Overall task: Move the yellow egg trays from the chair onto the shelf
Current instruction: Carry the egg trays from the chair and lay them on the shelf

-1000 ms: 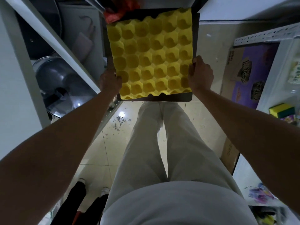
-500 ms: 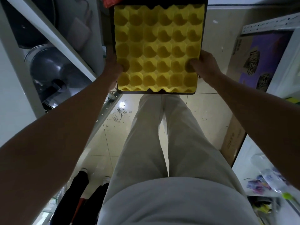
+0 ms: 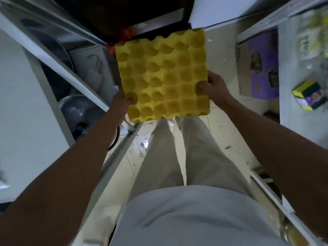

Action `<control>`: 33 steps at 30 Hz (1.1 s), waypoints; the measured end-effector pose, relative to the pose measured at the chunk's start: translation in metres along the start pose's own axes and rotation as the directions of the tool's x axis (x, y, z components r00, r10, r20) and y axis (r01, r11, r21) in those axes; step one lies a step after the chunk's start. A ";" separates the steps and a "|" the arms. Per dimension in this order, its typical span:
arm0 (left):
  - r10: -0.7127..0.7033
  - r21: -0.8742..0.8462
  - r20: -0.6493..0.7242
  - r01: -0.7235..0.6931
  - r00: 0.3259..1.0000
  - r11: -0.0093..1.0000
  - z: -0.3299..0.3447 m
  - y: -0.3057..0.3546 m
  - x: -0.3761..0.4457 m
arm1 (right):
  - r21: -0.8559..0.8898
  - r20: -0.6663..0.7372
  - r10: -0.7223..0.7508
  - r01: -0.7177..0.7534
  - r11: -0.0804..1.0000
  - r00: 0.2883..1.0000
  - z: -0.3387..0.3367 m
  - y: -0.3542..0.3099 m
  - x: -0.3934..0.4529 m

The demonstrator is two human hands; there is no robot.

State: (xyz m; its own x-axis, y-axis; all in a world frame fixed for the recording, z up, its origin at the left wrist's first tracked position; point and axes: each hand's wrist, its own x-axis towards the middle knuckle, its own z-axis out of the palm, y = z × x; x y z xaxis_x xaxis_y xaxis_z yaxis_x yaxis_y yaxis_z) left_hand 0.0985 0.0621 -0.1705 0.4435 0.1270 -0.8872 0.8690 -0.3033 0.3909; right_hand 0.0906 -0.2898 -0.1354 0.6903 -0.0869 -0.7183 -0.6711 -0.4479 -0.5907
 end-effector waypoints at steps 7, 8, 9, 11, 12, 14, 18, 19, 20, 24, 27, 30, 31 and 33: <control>0.265 0.298 -0.033 -0.243 0.964 0.923 0.061 0.047 -0.080 | 0.191 -0.391 0.210 -0.144 0.971 0.896 0.011 0.067 -0.125; 0.317 0.321 0.002 -0.301 0.948 0.898 0.075 0.053 -0.096 | 0.233 -0.437 0.249 -0.158 0.959 0.864 0.014 0.079 -0.150; 0.363 0.343 0.046 -0.356 0.930 0.869 0.090 0.057 -0.114 | 0.280 -0.480 0.294 -0.173 0.944 0.827 0.017 0.092 -0.175; 0.434 0.405 0.143 -0.453 0.889 0.794 0.121 0.058 -0.149 | 0.386 -0.545 0.393 -0.194 0.902 0.741 0.021 0.117 -0.228; 0.456 0.442 0.198 -0.495 0.867 0.748 0.136 0.057 -0.166 | 0.452 -0.562 0.454 -0.204 0.869 0.692 0.024 0.131 -0.254; 0.483 0.496 0.316 -0.577 0.816 0.649 0.169 0.053 -0.199 | 0.576 -0.550 0.572 -0.220 0.787 0.608 0.030 0.155 -0.306; 0.513 0.521 0.508 -0.721 0.692 0.457 0.228 0.032 -0.271 | 0.765 -0.474 0.710 -0.155 0.625 0.521 0.053 0.194 -0.403; 0.511 0.531 0.548 -0.747 0.662 0.400 0.242 0.023 -0.292 | 0.796 -0.461 0.734 -0.134 0.590 0.498 0.059 0.202 -0.429; 0.505 0.540 0.575 -0.762 0.644 0.358 0.253 0.015 -0.310 | 0.821 -0.450 0.754 -0.112 0.560 0.478 0.067 0.208 -0.452; 0.483 0.564 0.645 -0.795 0.593 0.222 0.289 -0.041 -0.388 | 0.876 -0.435 0.822 -0.036 0.480 0.368 0.107 0.242 -0.545; 0.454 0.561 0.674 -0.804 0.583 0.199 0.296 -0.095 -0.431 | 0.873 -0.451 0.824 -0.021 0.487 0.342 0.139 0.271 -0.603; 0.411 0.590 0.674 -0.782 0.614 0.200 0.290 -0.147 -0.462 | 0.853 -0.476 0.822 -0.062 0.518 0.313 0.166 0.291 -0.656; 0.399 0.588 0.674 -0.779 0.621 0.218 0.285 -0.163 -0.471 | 0.848 -0.486 0.819 -0.061 0.526 0.305 0.174 0.294 -0.672; 0.383 0.567 0.677 -0.777 0.629 0.274 0.277 -0.187 -0.490 | 0.831 -0.521 0.803 -0.044 0.555 0.289 0.183 0.303 -0.699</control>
State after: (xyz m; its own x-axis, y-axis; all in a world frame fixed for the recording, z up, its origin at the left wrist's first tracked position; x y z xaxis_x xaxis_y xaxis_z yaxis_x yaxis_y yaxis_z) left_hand -0.3418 -0.2056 0.1235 0.4632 -0.6754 -0.5738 -0.2311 -0.7171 0.6576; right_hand -0.6443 -0.2015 0.1205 -0.1983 -0.8485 -0.4907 -0.6273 0.4945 -0.6016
